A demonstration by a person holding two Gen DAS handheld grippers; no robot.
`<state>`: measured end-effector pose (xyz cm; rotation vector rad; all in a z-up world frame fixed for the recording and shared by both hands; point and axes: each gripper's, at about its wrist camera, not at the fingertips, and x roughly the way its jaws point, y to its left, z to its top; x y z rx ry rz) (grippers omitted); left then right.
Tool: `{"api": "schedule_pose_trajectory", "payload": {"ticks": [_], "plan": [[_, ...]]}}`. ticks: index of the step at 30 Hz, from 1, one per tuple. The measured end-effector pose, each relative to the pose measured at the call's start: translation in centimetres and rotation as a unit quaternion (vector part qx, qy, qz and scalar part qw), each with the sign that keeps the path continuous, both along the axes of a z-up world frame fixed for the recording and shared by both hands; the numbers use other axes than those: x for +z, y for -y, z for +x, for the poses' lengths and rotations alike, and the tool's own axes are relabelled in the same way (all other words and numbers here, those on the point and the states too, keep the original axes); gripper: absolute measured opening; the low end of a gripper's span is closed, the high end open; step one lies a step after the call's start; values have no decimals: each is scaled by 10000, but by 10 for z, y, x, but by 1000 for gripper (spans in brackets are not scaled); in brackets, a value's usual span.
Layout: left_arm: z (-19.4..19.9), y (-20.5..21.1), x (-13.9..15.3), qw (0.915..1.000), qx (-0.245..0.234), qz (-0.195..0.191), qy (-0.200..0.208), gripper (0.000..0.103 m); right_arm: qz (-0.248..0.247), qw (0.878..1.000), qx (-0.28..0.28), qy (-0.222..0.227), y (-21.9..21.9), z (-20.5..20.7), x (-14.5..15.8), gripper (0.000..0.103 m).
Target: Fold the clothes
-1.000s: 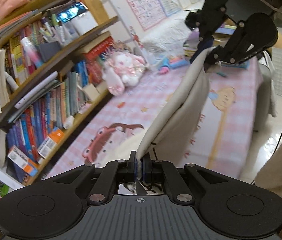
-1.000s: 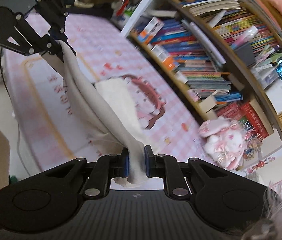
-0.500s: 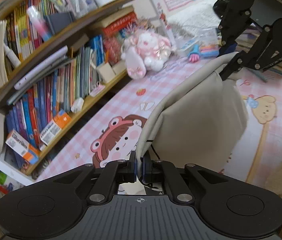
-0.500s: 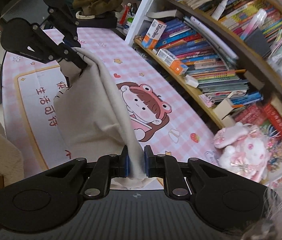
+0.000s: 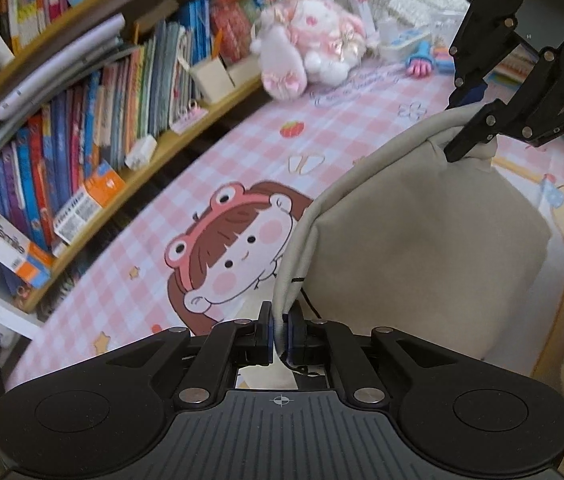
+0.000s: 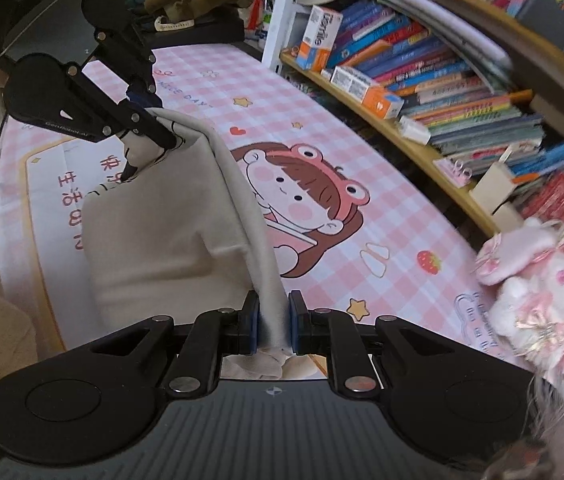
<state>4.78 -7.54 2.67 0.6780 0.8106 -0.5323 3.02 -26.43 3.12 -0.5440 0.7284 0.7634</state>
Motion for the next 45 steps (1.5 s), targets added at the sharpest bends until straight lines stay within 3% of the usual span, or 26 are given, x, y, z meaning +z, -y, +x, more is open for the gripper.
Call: {"api": "schedule_pose_trajectory", "payload": {"ticks": [3, 4, 5, 6, 7, 8, 10, 13, 16, 18, 21, 23, 24, 26, 30, 33, 34, 36, 37, 38, 39, 41, 42, 45], "plan": [[12, -2, -12, 9998, 183, 37, -58, 16, 76, 9995, -103, -298, 2, 18, -16, 14], [16, -3, -17, 9996, 279, 44, -71, 23, 89, 9990, -149, -404, 2, 23, -22, 14], [20, -4, -22, 9992, 375, 51, -84, 41, 99, 9985, -196, -503, 3, 28, -28, 15], [24, -6, -26, 9988, 472, 58, -97, 52, 105, 9979, -278, -572, 4, 32, -35, 17], [28, -9, -31, 9981, 613, 36, -90, 68, 106, 9973, -394, -611, 5, 37, -41, 27], [31, -16, -34, 9969, 775, -82, -100, 75, 148, 9962, -559, -650, 8, 41, -48, 37], [30, -28, -31, 9940, 964, -483, -188, 75, 396, 9912, -995, -781, 18, 50, -57, 42], [26, -45, -25, 9861, 1197, -1105, -327, 84, 1207, 9711, -1663, -1213, 41, 55, -59, 44], [26, -59, -15, 9764, 1234, -1698, -505, 85, 1604, 9560, -1986, -1443, 54, 51, -61, 44], [29, -69, -4, 9632, 1302, -2305, -473, 85, 1634, 9533, -2126, -1389, 54, 47, -59, 44], [32, -90, 13, 9246, 1744, -3379, -213, 85, 1680, 9487, -2336, -1307, 53, 42, -56, 43], [32, -106, 20, 8959, 2366, -3758, 99, 84, 1710, 9454, -2475, -1253, 53, 39, -54, 44], [31, -110, 21, 8888, 2554, -3800, 189, 84, 1724, 9437, -2545, -1225, 53, 37, -53, 44], [26, -114, 17, 8917, 2513, -3762, 138, 83, 1754, 9400, -2683, -1170, 53, 34, -51, 44], [10, -105, -9, 9122, 2292, -3384, -277, 80, 1811, 9320, -2958, -1058, 53, 27, -47, 40], [3, -96, -34, 9190, 2380, -3102, -499, 55, 2025, 9198, -3142, -1195, 57, 19, -46, 39], [2, -94, -42, 9164, 2483, -3088, -561, 44, 2111, 9148, -3177, -1329, 58, 16, -48, 37], [1, -95, -56, 9037, 2718, -3233, -702, 32, 2240, 9057, -3233, -1584, 59, 10, -54, 33], [1, -96, -60, 8961, 2765, -3378, -802, 14, 2322, 9000, -3272, -1703, 59, 9, -57, 28], [-2, -100, -60, 8842, 2795, -3645, -851, 3, 2462, 8913, -3350, -1808, 62, 9, -61, 20], [-6, -105, -57, 8683, 2810, -3996, -864, 3, 2659, 8794, -3464, -1897, 66, 10, -63, 17], [-16, -125, -45, 8097, 2754, -5117, -822, 3, 3047, 8536, -3684, -2070, 74, 12, -69, 8], [-17, -133, -46, 7909, 2833, -5364, -805, 3, 3193, 8414, -3805, -2128, 78, 13, -72, 8], [-1, -145, -73, 7766, 3466, -5116, -1225, 3, 3371, 8190, -4074, -2227, 82, 14, -81, 7]]}}
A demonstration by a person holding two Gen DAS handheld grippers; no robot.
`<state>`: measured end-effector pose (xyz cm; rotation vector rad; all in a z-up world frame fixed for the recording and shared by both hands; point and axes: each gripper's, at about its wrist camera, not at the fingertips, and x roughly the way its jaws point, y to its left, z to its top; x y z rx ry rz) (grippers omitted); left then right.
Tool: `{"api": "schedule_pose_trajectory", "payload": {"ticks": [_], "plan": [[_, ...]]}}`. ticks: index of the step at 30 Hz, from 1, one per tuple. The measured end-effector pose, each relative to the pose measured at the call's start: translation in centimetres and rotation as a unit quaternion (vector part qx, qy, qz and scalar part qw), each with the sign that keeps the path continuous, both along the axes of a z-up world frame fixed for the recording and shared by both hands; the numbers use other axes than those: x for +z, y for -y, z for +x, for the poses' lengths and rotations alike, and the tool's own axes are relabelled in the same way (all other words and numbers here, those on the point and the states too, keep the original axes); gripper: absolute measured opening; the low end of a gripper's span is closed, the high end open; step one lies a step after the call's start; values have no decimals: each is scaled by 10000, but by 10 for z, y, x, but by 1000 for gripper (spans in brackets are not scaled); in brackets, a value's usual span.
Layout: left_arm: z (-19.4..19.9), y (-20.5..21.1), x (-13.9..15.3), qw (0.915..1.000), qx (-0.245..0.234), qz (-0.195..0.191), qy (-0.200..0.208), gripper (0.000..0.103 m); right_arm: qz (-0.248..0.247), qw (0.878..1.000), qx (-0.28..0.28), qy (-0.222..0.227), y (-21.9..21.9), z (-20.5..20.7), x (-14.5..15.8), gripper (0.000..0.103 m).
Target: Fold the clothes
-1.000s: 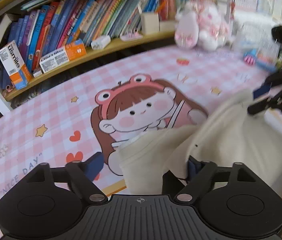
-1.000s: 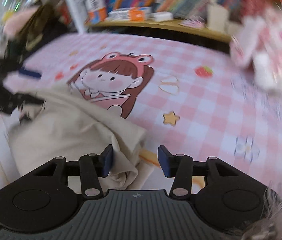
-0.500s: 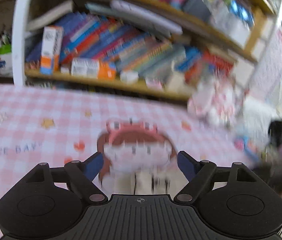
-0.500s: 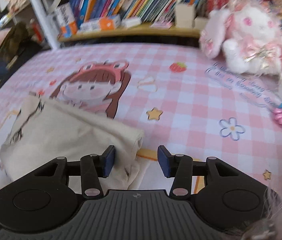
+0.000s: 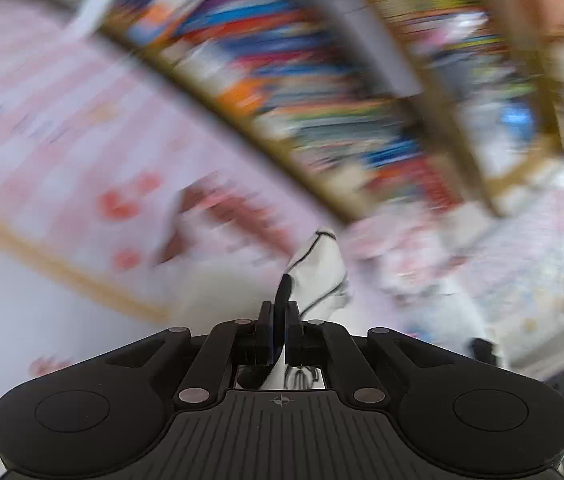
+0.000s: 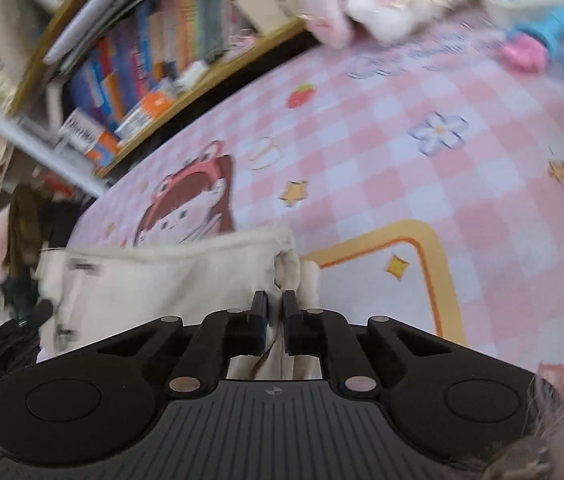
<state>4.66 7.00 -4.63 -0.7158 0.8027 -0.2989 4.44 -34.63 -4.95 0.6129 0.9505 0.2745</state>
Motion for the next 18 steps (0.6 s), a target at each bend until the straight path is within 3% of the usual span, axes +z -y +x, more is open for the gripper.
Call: {"api": "schedule_pose_trajectory", "payload": {"ticks": [3, 10, 12, 13, 14, 18], "plan": [[13, 0, -14, 9992, 73, 55, -380, 10, -71, 10000, -48, -24, -6, 0, -4, 7], [15, 2, -8, 9995, 35, 78, -319, 23, -182, 9998, -65, -21, -8, -2, -2, 8], [14, 2, -10, 9996, -6, 26, -288, 20, -157, 9998, -97, -29, -7, -3, -4, 9], [13, 3, -10, 9997, 9, 3, -258, 15, -146, 9998, -113, -33, -6, -4, -4, 9], [12, 4, -10, 9997, 49, -10, -223, 3, -147, 9998, -122, -35, -6, -4, -4, 9], [8, 8, -8, 9997, 211, -63, -82, 3, -215, 9997, -136, -32, -8, -4, -4, 9]]}}
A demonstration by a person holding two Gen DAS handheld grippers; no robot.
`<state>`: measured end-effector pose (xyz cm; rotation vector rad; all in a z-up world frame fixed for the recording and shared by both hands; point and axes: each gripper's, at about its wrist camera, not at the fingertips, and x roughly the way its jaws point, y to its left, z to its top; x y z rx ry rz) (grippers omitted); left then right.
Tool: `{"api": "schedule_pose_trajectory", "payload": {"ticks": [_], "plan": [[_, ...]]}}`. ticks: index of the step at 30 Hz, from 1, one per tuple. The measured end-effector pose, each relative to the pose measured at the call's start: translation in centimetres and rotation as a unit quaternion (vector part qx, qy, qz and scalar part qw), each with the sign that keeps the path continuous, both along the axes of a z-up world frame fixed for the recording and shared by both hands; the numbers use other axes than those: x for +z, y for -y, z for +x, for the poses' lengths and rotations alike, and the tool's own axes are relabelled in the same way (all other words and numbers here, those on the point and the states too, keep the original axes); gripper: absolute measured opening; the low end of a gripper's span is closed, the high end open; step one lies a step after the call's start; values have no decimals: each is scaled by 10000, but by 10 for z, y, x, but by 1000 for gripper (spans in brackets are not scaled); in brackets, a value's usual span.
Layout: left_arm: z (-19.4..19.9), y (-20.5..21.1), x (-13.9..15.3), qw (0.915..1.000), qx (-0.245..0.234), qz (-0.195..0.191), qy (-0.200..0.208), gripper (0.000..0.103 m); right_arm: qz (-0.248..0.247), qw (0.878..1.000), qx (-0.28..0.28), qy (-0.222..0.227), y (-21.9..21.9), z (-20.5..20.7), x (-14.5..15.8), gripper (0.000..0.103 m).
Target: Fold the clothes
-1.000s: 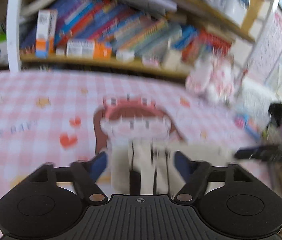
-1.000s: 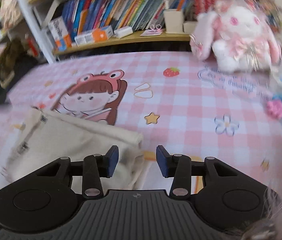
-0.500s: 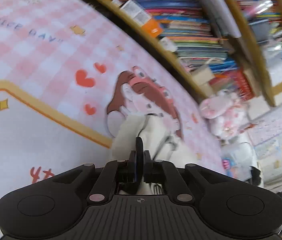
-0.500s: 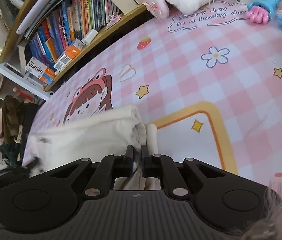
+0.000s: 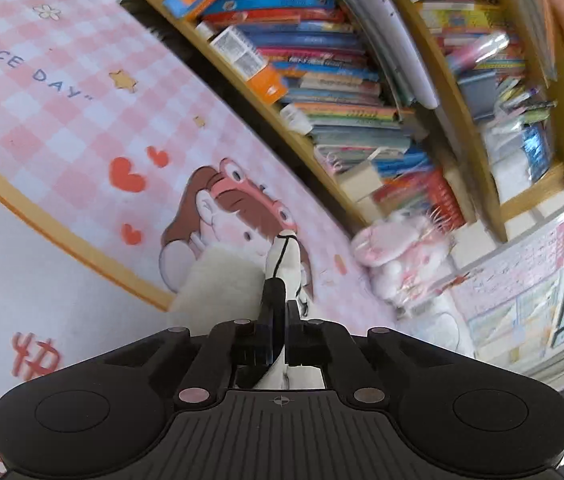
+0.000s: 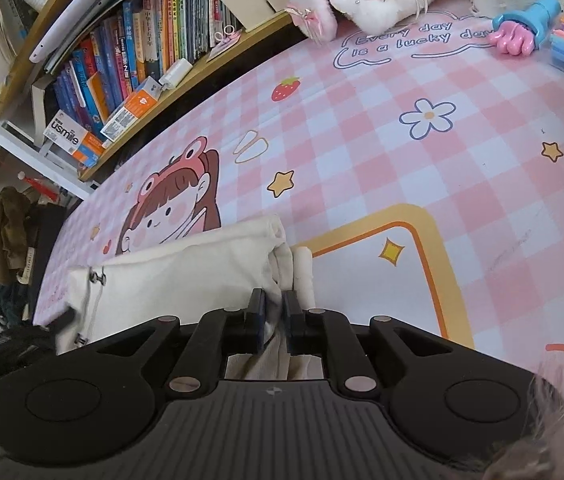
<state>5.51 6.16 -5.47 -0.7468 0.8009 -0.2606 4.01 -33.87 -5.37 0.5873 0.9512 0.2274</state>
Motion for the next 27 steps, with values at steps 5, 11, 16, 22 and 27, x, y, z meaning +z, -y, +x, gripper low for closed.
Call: {"api": "schedule_pose_trajectory", "payload": {"ticks": [5, 11, 16, 22, 27], "plan": [[5, -2, -2, 9994, 147, 150, -270, 12, -31, 10000, -37, -11, -1, 0, -1, 10], [-5, 0, 12, 9974, 141, 663, -244, 38, -94, 9999, -115, -46, 0, -2, 0, 16], [-23, 7, 31, 9901, 43, 1398, -67, 58, -280, 9995, -137, -35, -4, -8, 9, 33], [-41, 12, 38, 9845, 9, 1752, -75, 80, -502, 9983, -274, -133, -6, -27, 16, 56], [-48, 11, 35, 9831, -165, 1817, -136, 81, -539, 9978, -357, -163, -13, -40, 20, 66]]}}
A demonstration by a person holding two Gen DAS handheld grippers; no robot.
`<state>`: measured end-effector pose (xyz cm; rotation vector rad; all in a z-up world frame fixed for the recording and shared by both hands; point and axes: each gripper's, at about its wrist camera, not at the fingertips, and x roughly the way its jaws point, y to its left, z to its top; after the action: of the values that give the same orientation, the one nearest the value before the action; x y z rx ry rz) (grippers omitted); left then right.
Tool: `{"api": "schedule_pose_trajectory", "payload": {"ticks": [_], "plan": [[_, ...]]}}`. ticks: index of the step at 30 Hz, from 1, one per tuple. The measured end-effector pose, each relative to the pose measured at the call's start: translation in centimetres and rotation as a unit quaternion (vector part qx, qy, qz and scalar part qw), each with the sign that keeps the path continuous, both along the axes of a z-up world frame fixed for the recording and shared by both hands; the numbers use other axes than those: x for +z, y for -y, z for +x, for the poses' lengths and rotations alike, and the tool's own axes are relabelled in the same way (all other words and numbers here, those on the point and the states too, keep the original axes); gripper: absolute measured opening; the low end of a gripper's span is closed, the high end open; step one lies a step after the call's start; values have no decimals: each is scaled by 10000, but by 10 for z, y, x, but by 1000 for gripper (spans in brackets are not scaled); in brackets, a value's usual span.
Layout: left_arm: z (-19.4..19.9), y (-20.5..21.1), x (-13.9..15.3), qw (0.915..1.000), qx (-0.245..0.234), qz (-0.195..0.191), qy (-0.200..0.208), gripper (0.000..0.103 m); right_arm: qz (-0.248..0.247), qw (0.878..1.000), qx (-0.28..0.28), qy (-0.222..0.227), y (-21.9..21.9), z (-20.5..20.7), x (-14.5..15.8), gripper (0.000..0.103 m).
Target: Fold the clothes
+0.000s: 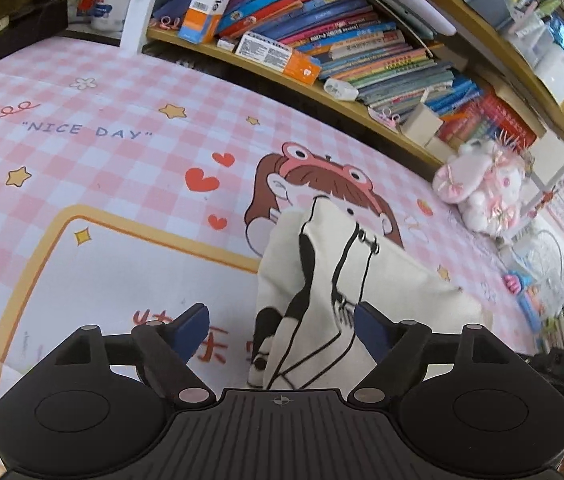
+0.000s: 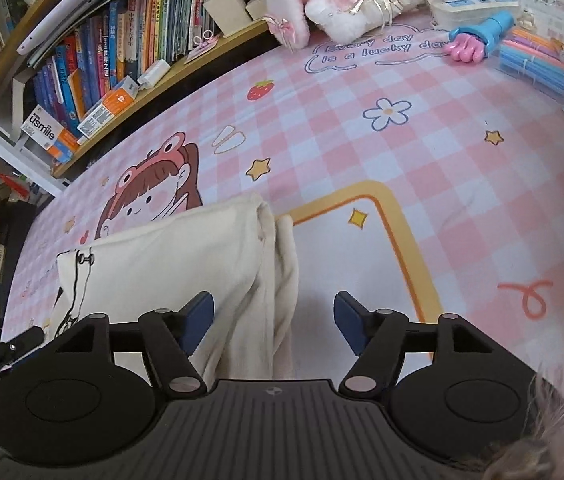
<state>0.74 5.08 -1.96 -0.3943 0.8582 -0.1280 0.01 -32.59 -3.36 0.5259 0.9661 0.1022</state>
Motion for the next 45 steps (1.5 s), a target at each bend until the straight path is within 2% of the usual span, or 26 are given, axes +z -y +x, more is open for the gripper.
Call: {"api": "schedule_pose_trajectory", "payload": {"ticks": [13, 20, 26, 30, 34, 36, 37, 40, 42, 44, 45], "plan": [[-19, -14, -11, 9995, -204, 133, -215, 82, 50, 9996, -180, -227, -20, -34, -2, 71], [-13, -16, -16, 9986, -366, -212, -333, 82, 149, 9989, -304, -337, -28, -53, -5, 72], [3, -18, -26, 9957, -359, -660, -548, 82, 689, 9953, -595, -321, -16, -56, -8, 72], [16, -20, -29, 9933, -300, -928, -620, 81, 1024, 9920, -672, -301, -9, -49, -10, 67], [26, -17, -33, 9902, -266, -1202, -664, 79, 1121, 9911, -609, -385, -6, -37, -15, 58], [30, -13, -35, 9889, -257, -1273, -715, 71, 1208, 9901, -586, -398, -4, -32, -18, 57], [31, -11, -36, 9884, -253, -1298, -745, 60, 1244, 9898, -573, -403, -3, -29, -19, 56], [33, -4, -34, 9906, -252, -1122, -747, 57, 1200, 9908, -469, -422, -3, -21, -20, 49], [32, -1, -31, 9916, -222, -1053, -724, 48, 1065, 9930, -321, -405, -7, -17, -18, 45], [30, 3, -28, 9924, -191, -996, -691, 33, 822, 9960, -114, -338, -12, -14, -16, 37], [29, 6, -26, 9929, -176, -968, -674, 30, 685, 9972, -3, -297, -15, -13, -14, 34]]}}
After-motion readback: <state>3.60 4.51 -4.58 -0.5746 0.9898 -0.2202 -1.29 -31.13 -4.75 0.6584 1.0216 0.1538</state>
